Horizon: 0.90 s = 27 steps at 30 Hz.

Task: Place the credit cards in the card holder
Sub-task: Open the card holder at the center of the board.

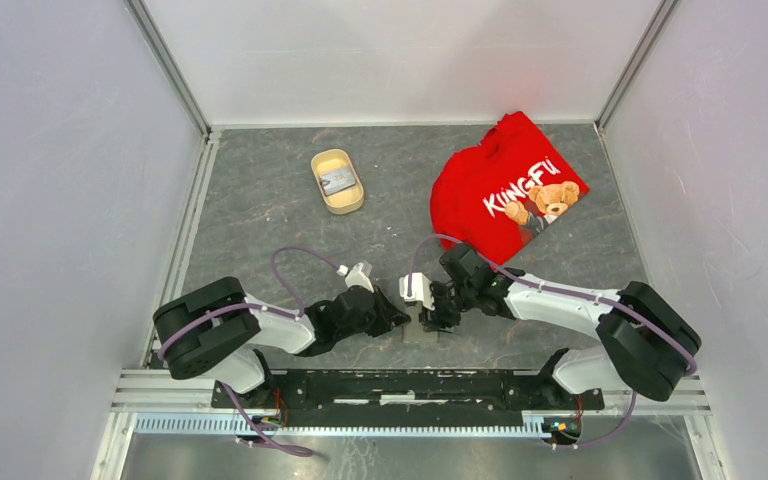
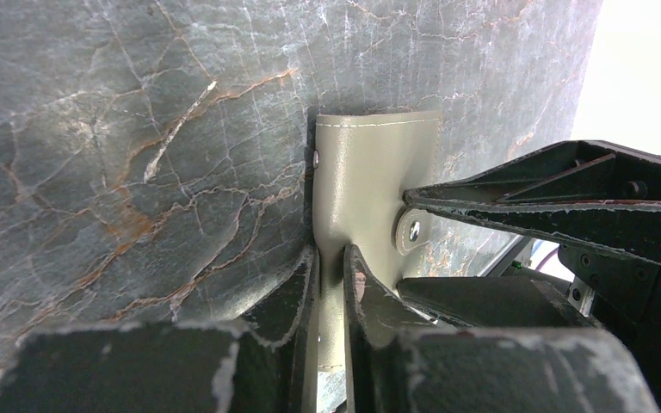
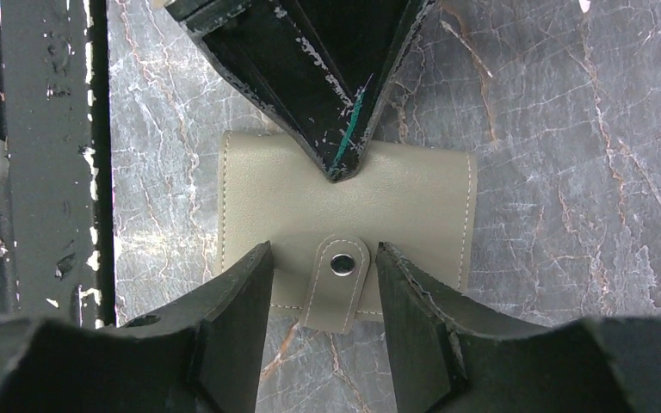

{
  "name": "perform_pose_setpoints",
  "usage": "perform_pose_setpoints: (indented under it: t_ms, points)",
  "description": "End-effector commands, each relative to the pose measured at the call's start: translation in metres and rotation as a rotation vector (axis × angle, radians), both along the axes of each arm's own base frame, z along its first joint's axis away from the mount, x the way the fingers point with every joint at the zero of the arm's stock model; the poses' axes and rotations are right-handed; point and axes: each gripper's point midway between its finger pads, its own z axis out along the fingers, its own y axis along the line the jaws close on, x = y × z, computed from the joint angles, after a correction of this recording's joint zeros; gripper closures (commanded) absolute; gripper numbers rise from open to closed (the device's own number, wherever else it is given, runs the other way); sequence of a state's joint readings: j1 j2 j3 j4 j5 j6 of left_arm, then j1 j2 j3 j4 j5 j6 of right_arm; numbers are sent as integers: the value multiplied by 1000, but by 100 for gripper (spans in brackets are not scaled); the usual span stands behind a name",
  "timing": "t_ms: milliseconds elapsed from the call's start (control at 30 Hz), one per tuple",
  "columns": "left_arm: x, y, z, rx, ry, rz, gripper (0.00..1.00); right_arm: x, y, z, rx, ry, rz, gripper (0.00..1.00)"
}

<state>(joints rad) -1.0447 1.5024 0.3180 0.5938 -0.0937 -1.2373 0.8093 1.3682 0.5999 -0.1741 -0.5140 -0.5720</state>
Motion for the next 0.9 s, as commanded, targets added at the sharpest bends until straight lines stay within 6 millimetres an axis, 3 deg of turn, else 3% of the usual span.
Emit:
perform_pose_setpoints:
  t_ms: [0,167,267,533,733,867]
  points:
    - [-17,2,-15,43,63,-53,98,16,1,-5,-17,-40,-37,48]
    - [-16,7,-15,50,56,-35,98,25,-8,-11,-78,-82,-51,58]
    - [-15,12,-16,52,51,-15,98,26,-11,-11,-88,-89,-48,70]
    - [-14,20,-19,59,48,15,98,24,-9,13,9,-69,-11,100]
    - [-11,21,-21,58,51,39,98,32,-20,42,132,-69,-19,100]
    - [-4,15,-12,30,13,39,98,38,-43,32,69,-100,-44,100]
